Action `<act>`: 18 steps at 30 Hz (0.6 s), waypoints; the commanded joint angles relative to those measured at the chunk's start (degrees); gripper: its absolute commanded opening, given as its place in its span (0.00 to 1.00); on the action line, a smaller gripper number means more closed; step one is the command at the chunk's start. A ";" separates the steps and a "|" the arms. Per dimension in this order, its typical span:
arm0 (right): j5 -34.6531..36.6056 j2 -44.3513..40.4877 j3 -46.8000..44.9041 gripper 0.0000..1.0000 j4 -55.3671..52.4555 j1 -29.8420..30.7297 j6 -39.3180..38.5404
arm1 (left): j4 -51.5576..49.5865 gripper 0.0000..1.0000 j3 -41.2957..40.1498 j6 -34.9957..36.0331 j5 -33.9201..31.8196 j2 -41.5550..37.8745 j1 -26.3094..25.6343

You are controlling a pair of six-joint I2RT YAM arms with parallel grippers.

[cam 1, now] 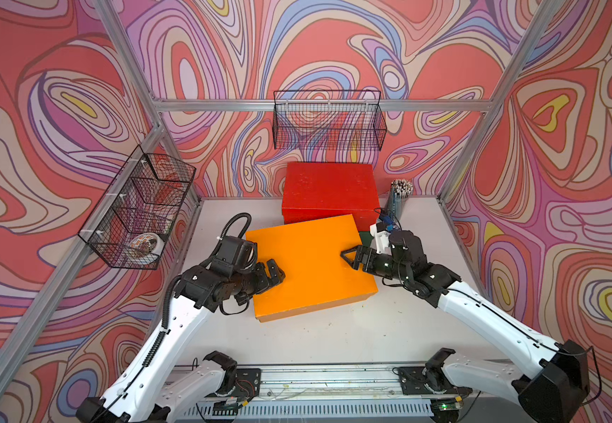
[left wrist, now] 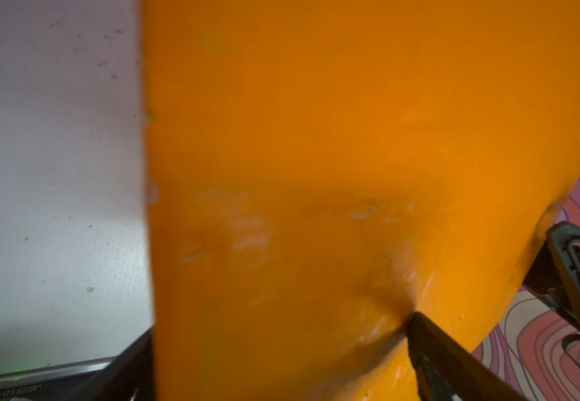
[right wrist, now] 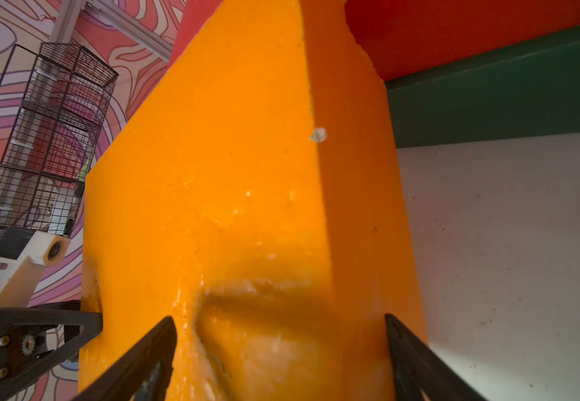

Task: Stack the shoeboxes
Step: Pick up the shoebox from the center of the board.

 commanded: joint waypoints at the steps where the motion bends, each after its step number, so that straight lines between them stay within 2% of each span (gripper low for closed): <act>1: -8.35 -0.66 5.92 0.91 1.53 4.94 1.06 | 9.93 1.00 6.88 -2.19 9.20 2.33 -4.09; 6: -7.14 1.86 13.51 0.92 -1.36 5.50 -0.29 | 11.03 1.00 16.05 -1.93 7.89 7.85 -7.44; 10: -5.33 6.41 21.72 0.92 -4.89 5.50 -2.70 | 10.73 1.00 24.26 -1.34 8.61 15.09 -7.79; 18: -0.62 17.09 38.04 0.92 -11.67 5.03 -6.11 | 4.41 0.99 49.40 1.47 9.06 34.16 -7.77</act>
